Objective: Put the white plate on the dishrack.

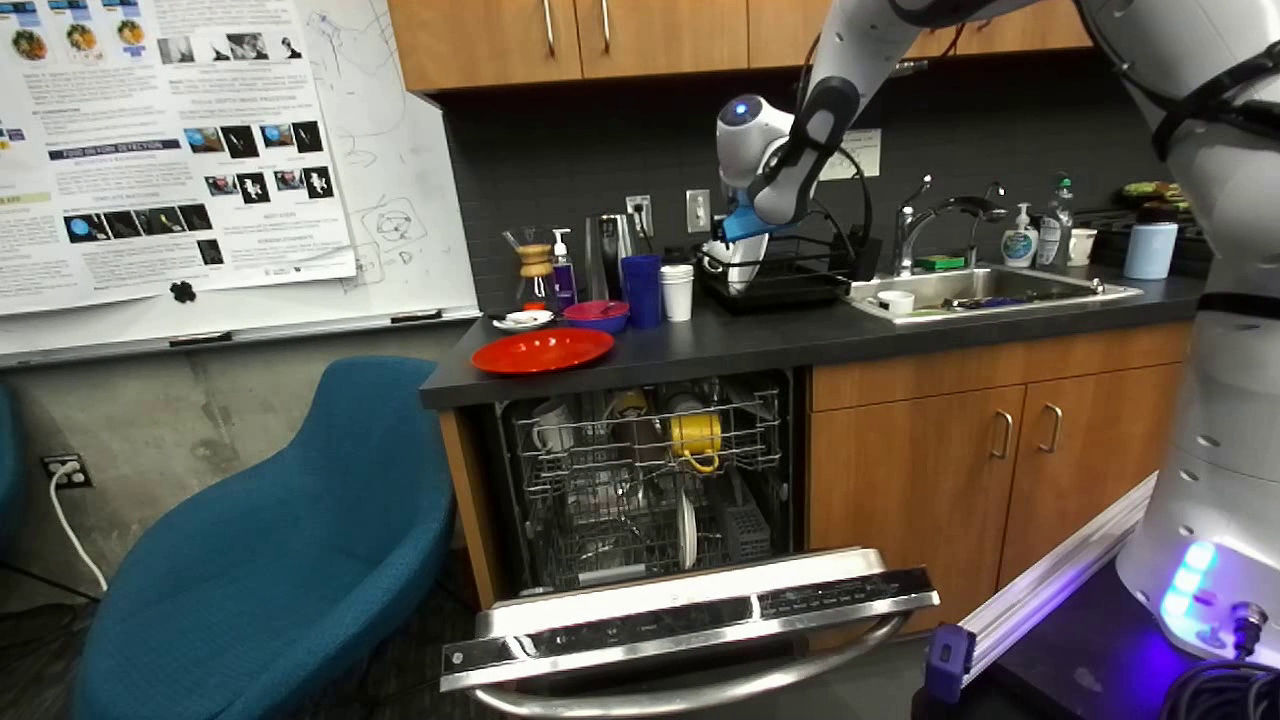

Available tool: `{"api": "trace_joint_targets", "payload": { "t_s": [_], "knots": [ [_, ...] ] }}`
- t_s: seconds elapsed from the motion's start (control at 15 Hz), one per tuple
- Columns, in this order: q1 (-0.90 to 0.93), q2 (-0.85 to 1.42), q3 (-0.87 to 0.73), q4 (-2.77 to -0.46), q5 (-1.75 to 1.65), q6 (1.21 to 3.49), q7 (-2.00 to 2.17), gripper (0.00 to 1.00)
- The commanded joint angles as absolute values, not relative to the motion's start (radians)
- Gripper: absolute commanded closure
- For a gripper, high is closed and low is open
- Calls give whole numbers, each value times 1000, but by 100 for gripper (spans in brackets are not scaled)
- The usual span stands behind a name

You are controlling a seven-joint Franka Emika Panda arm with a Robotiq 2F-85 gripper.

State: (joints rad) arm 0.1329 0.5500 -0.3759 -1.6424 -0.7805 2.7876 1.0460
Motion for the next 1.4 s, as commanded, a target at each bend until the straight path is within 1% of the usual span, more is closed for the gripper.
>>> {"api": "trace_joint_targets", "payload": {
  "t_s": [0.0,0.2,0.47,0.67,0.8,1.07,1.13,1.33],
  "knots": [
    [198,558,-489,-1610,-929,2778,1133,0],
    [229,530,-548,-1637,-1025,2761,1183,0],
    [263,446,-552,-1755,-1053,2785,1178,0],
    [259,325,-490,-1916,-994,2829,1092,0],
    [284,255,-496,-1994,-1028,2846,1112,0],
    [333,110,-523,-2097,-1139,2803,1151,0],
    [332,73,-513,-2127,-1135,2796,1130,0],
    [311,-55,-458,-2294,-911,2816,871,0]
  ]
}}
